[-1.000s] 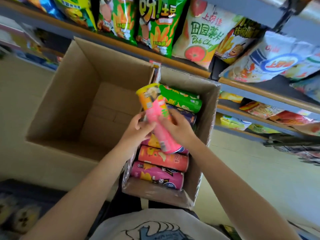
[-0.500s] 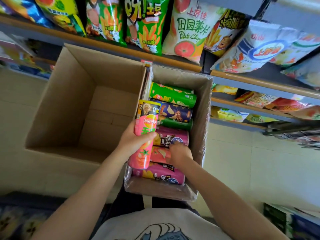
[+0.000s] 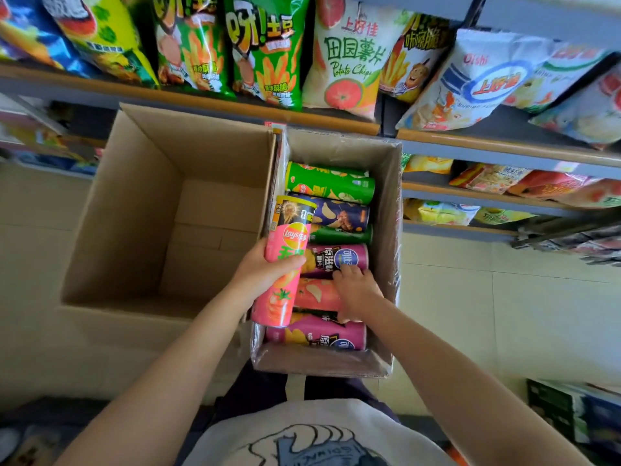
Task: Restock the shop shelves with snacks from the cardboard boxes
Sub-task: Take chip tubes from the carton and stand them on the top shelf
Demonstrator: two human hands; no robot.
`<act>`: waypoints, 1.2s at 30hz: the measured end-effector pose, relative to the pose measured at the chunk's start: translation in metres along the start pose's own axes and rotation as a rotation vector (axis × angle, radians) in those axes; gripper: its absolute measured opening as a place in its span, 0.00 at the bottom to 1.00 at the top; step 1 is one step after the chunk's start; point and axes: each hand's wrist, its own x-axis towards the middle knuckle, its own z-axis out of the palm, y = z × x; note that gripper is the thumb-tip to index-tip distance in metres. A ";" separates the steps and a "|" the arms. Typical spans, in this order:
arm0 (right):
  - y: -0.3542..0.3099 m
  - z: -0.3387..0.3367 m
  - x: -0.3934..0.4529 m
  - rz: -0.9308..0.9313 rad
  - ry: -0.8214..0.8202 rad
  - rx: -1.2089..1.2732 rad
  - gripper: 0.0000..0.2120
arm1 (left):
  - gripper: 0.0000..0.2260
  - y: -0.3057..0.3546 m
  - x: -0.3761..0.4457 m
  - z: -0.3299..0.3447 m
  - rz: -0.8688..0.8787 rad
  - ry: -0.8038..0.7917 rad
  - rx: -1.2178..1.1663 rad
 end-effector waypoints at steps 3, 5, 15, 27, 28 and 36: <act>0.003 -0.018 -0.021 -0.014 0.139 -0.099 0.42 | 0.12 0.014 -0.009 -0.009 -0.042 -0.052 -0.017; 0.011 -0.037 -0.037 -0.013 0.251 -0.093 0.42 | 0.15 0.031 -0.015 -0.014 -0.054 -0.082 -0.025; 0.062 -0.205 -0.155 -0.091 0.954 -0.096 0.40 | 0.19 0.177 -0.075 0.003 0.057 -0.279 -0.375; 0.096 -0.303 -0.259 -0.019 1.332 1.306 0.12 | 0.25 0.330 -0.150 0.062 0.501 -0.471 -0.733; 0.094 -0.306 -0.268 -0.039 1.256 1.473 0.08 | 0.25 0.344 -0.157 0.069 0.522 -0.473 -0.756; 0.111 -0.345 -0.312 -0.354 1.021 1.704 0.34 | 0.25 0.433 -0.208 0.102 0.793 -0.526 -0.534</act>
